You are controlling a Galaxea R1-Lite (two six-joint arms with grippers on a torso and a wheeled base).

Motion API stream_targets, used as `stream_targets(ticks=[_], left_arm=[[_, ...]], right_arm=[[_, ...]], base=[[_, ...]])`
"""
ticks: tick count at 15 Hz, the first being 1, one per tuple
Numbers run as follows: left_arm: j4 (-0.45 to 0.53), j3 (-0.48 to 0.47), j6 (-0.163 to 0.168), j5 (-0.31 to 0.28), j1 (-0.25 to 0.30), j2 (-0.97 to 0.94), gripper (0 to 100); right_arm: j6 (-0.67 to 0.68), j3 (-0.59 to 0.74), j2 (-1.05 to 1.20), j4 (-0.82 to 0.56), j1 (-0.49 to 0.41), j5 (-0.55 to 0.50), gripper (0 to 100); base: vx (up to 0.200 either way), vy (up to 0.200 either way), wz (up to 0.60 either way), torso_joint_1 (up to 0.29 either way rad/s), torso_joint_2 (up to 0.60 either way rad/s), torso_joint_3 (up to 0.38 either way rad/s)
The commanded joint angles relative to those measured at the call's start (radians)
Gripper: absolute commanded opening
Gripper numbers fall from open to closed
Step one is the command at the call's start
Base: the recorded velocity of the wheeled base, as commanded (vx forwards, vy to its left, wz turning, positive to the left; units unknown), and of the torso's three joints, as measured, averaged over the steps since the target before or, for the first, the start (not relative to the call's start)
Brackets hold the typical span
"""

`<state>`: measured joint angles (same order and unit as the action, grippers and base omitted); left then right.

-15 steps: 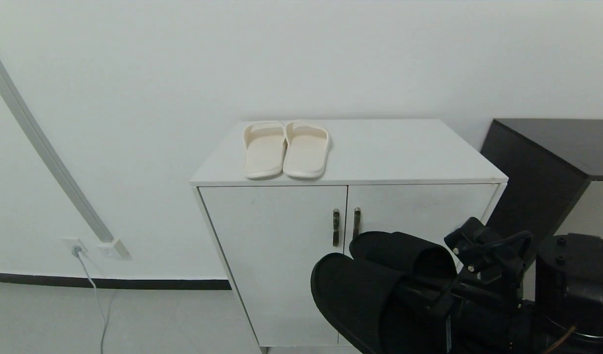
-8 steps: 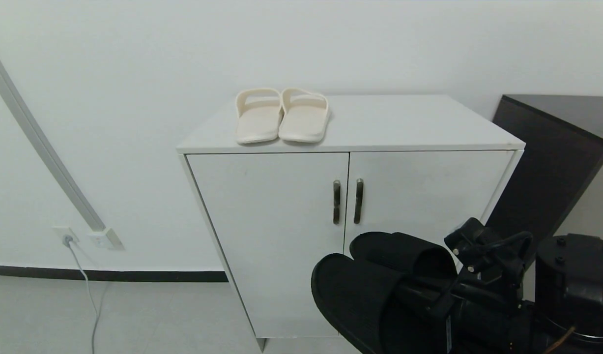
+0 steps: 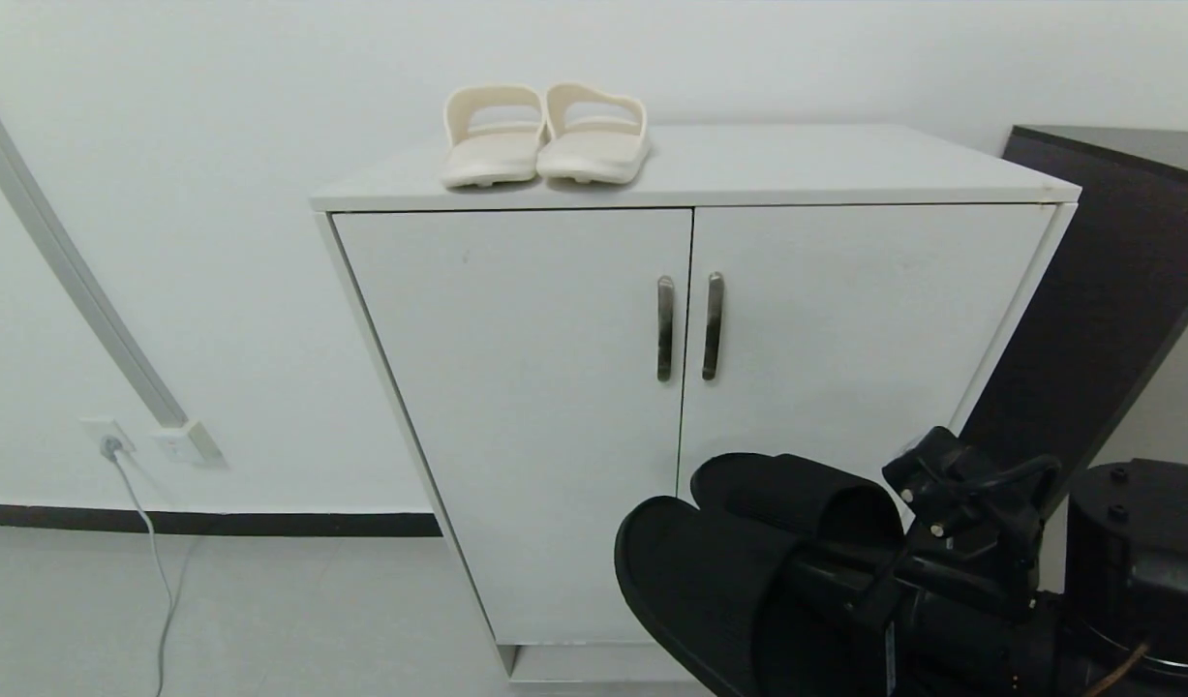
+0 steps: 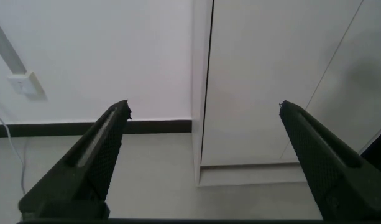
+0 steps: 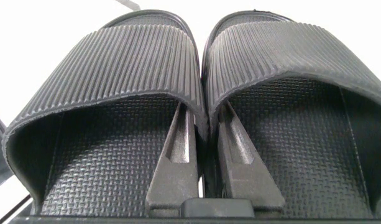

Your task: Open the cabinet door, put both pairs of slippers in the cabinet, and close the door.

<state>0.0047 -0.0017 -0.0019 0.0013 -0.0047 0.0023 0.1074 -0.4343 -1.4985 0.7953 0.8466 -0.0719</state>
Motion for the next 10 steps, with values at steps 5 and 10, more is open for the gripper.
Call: stream_targets(ticks=[5, 10], left_arm=[[-0.006, -0.003, -0.003, 0.002, 0.000, 0.004, 100], [0.103, -0.302, -0.124, -0.072, -0.055, 0.186, 100]], right_arm=[[-0.002, 0.009, 0.007, -0.001, 0.000, 0.001, 0], [-0.006, 0.011, 0.000, -0.002, 0.003, 0.004, 0]], base=[[0.000, 0.000, 0.00, -0.020, 0.38, 0.362], [0.000, 0.000, 0.00, -0.002, 0.05, 0.046]])
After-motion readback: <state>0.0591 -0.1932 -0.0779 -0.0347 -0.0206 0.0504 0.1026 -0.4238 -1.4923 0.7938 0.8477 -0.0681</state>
